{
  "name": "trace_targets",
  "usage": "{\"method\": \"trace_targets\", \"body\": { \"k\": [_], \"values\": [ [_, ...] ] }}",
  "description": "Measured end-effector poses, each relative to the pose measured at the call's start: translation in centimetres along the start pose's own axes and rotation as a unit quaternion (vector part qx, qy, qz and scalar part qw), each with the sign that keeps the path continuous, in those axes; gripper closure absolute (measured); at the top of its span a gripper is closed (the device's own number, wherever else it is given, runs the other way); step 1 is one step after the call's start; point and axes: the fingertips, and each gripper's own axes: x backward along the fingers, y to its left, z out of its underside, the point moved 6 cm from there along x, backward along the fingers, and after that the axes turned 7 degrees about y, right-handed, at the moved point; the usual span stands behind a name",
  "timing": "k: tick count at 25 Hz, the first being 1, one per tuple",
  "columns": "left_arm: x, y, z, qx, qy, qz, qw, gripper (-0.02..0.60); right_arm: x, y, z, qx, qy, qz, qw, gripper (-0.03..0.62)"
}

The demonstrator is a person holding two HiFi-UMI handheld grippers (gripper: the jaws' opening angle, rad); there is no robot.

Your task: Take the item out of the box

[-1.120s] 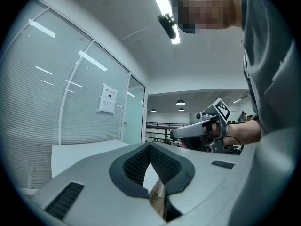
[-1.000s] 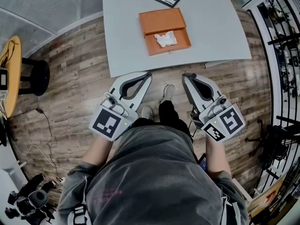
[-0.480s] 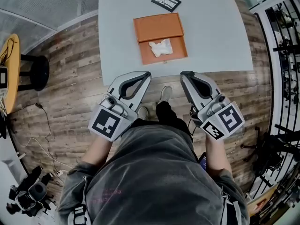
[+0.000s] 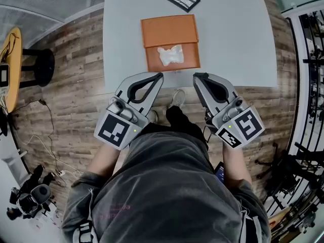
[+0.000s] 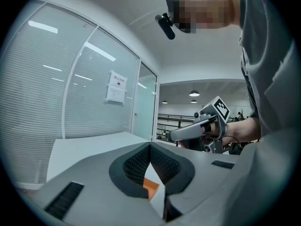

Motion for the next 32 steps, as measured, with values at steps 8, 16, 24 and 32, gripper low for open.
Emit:
{"method": "trace_targets", "body": {
  "k": [8, 16, 24, 32],
  "values": [
    [-4.0, 0.1, -0.1, 0.007, 0.017, -0.031, 0.9993, 0.571, -0.2, -4.5, 0.0, -0.006, 0.017, -0.035, 0.999, 0.589],
    [-5.7, 1.1, 1.2, 0.028, 0.034, -0.052, 0.9977, 0.571, -1.5, -7.4, 0.6, -0.008, 0.039, -0.043, 0.998, 0.589],
    [-5.7, 2.6, 2.9, 0.038, 0.042, -0.059, 0.9967, 0.572, -4.0, -8.4, 1.9, -0.003, 0.069, -0.041, 0.997, 0.589],
    [-4.7, 5.9, 5.1, 0.059, 0.050, -0.045, 0.9960, 0.572, -8.2, -8.3, 3.0, 0.033, 0.112, -0.018, 0.993, 0.589]
  ]
}}
